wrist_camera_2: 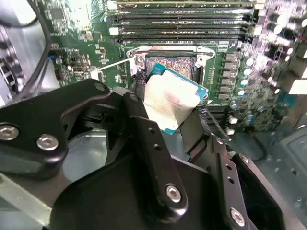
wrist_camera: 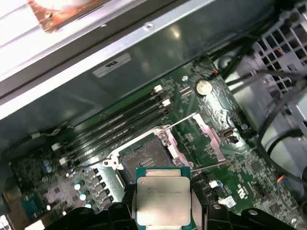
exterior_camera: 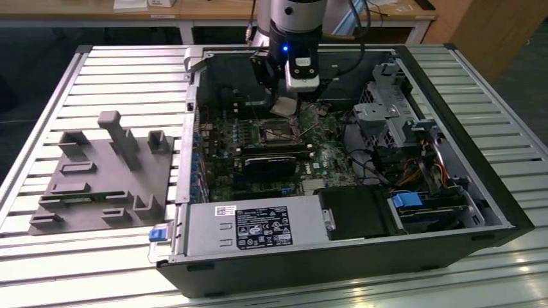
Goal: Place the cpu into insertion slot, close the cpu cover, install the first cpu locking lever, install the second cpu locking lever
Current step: 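Place the cpu into insertion slot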
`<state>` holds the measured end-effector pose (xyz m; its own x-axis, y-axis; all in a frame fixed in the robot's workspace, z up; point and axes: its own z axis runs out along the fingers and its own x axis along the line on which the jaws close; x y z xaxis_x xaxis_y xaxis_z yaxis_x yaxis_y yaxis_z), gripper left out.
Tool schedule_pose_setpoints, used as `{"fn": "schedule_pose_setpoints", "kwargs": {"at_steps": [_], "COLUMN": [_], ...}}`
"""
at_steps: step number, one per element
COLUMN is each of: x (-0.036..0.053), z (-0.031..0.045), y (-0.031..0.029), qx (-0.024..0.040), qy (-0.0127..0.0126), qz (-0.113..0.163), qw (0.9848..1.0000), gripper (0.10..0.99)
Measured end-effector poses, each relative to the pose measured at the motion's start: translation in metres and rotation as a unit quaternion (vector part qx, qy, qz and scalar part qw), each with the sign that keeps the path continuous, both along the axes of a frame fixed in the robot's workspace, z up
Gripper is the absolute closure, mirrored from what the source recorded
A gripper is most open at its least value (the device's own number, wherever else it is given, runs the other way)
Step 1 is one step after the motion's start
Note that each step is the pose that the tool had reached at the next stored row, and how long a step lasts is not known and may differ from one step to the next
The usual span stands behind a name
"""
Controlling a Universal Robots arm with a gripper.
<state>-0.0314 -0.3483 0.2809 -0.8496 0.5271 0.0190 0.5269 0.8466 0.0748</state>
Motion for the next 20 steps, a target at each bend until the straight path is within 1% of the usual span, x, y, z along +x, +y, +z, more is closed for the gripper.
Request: {"fn": "schedule_pose_setpoints", "kwargs": {"at_steps": [2,5,7,10,13,15,18,20], "x": [0.0,0.0,0.0,0.0,0.0,0.0,0.0,0.0], "z": [-0.0005,-0.0012,-0.0018,-0.0025,-0.0033,-0.0037,-0.0045,-0.005], "y": [0.0,0.0,0.0,0.0,0.0,0.0,0.0,0.0], "qx": [0.0,0.0,0.0,0.0,0.0,0.0,0.0,0.0], "qy": [0.0,0.0,0.0,0.0,0.0,0.0,0.0,0.0], "qz": [-0.019,-0.046,-0.064,-0.091,-0.118,-0.136,-0.164,-0.181], "qw": [0.9998,0.999,0.998,0.9958,0.993,0.9907,0.9865,0.9834], "gripper": [0.549,0.549,0.549,0.549,0.549,0.549,0.549,0.549]}}
